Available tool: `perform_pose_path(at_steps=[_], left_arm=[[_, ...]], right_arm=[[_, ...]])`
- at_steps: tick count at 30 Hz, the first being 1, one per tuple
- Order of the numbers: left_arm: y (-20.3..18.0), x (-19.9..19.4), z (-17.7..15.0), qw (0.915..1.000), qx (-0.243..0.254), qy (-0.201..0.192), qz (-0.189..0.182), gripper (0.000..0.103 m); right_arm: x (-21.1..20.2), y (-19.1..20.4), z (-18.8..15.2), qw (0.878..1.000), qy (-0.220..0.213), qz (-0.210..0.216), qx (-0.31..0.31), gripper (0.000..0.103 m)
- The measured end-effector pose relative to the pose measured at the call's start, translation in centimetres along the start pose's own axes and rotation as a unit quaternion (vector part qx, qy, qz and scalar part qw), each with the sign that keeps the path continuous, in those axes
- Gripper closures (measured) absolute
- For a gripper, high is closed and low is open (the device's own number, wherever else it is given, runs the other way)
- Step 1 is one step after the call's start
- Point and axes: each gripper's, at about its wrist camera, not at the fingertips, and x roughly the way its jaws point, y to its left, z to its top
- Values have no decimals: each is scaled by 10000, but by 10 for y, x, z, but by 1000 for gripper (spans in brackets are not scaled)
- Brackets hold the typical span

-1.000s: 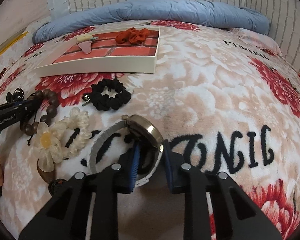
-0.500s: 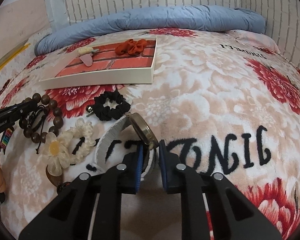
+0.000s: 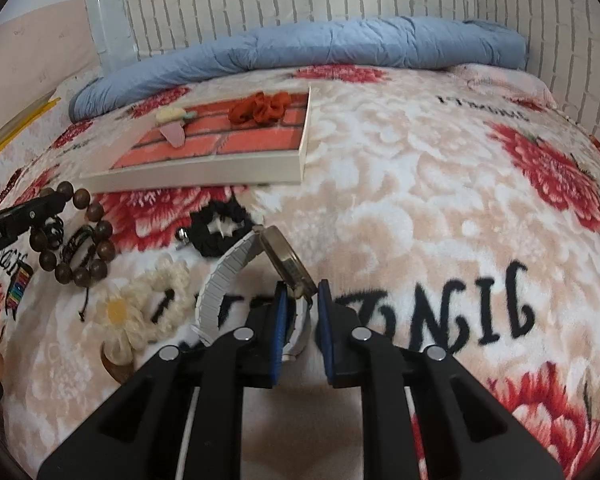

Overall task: Organize jewelry
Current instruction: 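Carry the bead bracelet and white watch with both tools into the tray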

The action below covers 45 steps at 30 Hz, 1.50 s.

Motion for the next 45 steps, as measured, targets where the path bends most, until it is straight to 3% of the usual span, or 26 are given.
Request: perform_pose_path(at_steps=[11,24,30,35,45], left_arm=[[5,-4,52,9992,68,-369,150,85],[24,71,135,9971,-218,-553,469,85],[44,113,139,9976,-508,-359,312,85],[46,141,133,9980,-394,-187,456,85],[57,162,126,9972,-538,-3,525,85]], right_arm=[[8,19,78,9990,-386,161,-163,87],[81,38,163,9977,-578,328,-137,87],[126,40,174,9983,-450,326,-165,87],[158,44,172,9993,-232,178,-216,87],[180,47,170,9996,-4,71,-270,87]])
